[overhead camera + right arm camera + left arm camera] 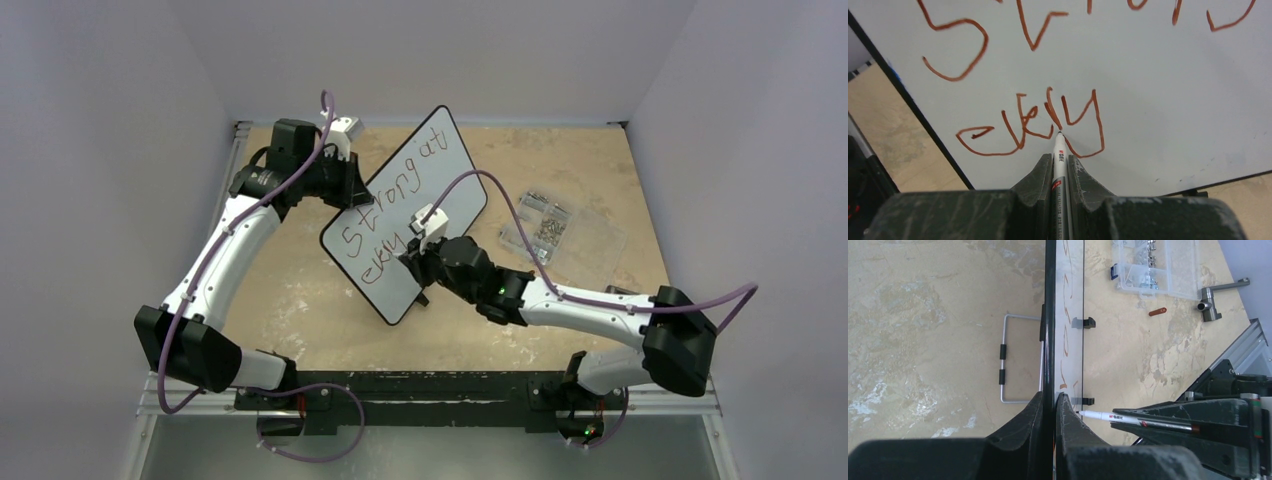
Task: Write a sentence on the whiteboard
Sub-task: Write a sentence at the center of the board.
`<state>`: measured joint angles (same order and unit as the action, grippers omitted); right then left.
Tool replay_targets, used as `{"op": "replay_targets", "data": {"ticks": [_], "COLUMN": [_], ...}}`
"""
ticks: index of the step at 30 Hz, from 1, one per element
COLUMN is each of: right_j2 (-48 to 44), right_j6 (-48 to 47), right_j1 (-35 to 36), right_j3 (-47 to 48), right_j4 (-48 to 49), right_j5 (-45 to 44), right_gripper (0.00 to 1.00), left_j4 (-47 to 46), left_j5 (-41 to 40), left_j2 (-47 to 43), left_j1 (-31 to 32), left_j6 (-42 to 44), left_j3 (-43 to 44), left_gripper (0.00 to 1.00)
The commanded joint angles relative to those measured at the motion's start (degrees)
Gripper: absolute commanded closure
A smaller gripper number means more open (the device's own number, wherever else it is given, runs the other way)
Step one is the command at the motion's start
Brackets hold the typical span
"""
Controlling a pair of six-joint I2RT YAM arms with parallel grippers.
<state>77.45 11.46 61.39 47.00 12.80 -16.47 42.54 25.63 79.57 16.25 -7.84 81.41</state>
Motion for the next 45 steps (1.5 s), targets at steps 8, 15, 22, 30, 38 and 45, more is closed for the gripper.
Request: {"op": "replay_targets", "data": {"ticks": [8,15,22,30,38,45], "right_j2": [-8.4,-10.1,-13.4,-12.9,-8.4,-4.6], "right_j6": [-3.4,-3.0,-2.9,0.2,0.3,0.7], "right_j1": [-0.9,-9.0,-13.8,-20.1,-20.5,-20.5], "right_j3": [7.0,3.7,-2.9,-8.4,-6.4,-4.2], "right_j4": [1.6,1.8,5.8,14.3,17.2,18.5], "right_j5": [1.9,6.6,13.2,26.8,30.4,30.2], "right_gripper": [1.0,1.0,1.0,1.0,1.0,1.0], "left_j4": [-0.5,-0.6,-0.5,-0.5,-0.6,-0.9], "left_j5": [-7.0,-6.7,-6.9,-6.8,-6.0,-5.1], "left_j2": [-1.5,-1.5,-1.3,-1.1,-1.4,-1.9], "left_j1": [-0.3,-0.3,-0.3,-0.3,-0.3,-0.3], "left_j6": [4.4,4.3,4.2,4.2,3.9,3.1], "left_j3": [0.1,0.1,0.0,0.2,0.2,0.3], "left_gripper": [1.0,1.0,1.0,1.0,1.0,1.0]}}
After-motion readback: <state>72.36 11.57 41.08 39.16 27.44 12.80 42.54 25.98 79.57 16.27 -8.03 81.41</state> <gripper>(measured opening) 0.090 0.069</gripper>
